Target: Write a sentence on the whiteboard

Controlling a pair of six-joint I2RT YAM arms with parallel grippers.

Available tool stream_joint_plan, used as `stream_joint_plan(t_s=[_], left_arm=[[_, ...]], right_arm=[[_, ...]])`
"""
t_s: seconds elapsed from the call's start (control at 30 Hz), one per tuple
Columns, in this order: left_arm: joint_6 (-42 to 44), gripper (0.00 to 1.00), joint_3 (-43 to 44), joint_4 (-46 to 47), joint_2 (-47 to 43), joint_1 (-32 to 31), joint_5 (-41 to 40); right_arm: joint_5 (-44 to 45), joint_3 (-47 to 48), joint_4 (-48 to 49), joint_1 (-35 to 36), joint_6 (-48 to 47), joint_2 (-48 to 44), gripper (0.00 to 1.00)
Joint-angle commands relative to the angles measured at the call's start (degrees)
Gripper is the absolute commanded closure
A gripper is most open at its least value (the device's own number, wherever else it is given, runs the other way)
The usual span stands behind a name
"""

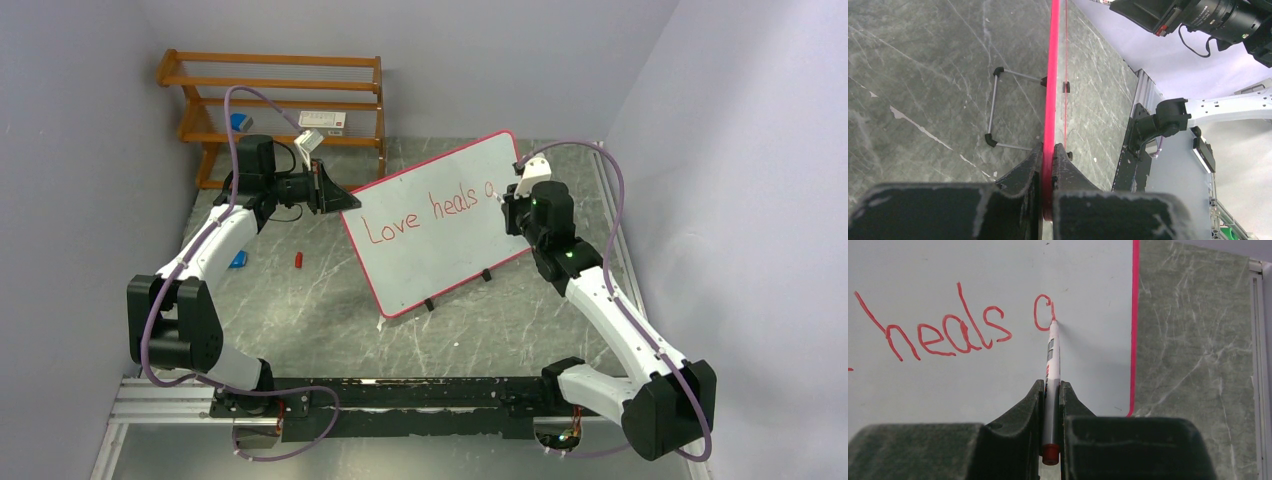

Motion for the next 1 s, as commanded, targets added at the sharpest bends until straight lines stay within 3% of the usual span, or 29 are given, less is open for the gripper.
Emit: stream_joint_plan(t_s=[0.0,0.57,0.97], left_arm=[[1.9,0.95,-1.27,-2.4,0.02,1.1,-3.35],[1.76,0.95,-1.28,-2.29,0.1,1.1,-3.42],[1.67,0.95,-1.37,-2.29,0.04,1.1,-3.35]], right_arm=[[0.8,-0.95,-1.43,0.18,0.36,-1.11,1.0],[1.83,-1.07,-0.48,0.14,0.36,-2.44,1.0],[0.54,3.79,1.46,0.01,0.32,-1.24,1.0]])
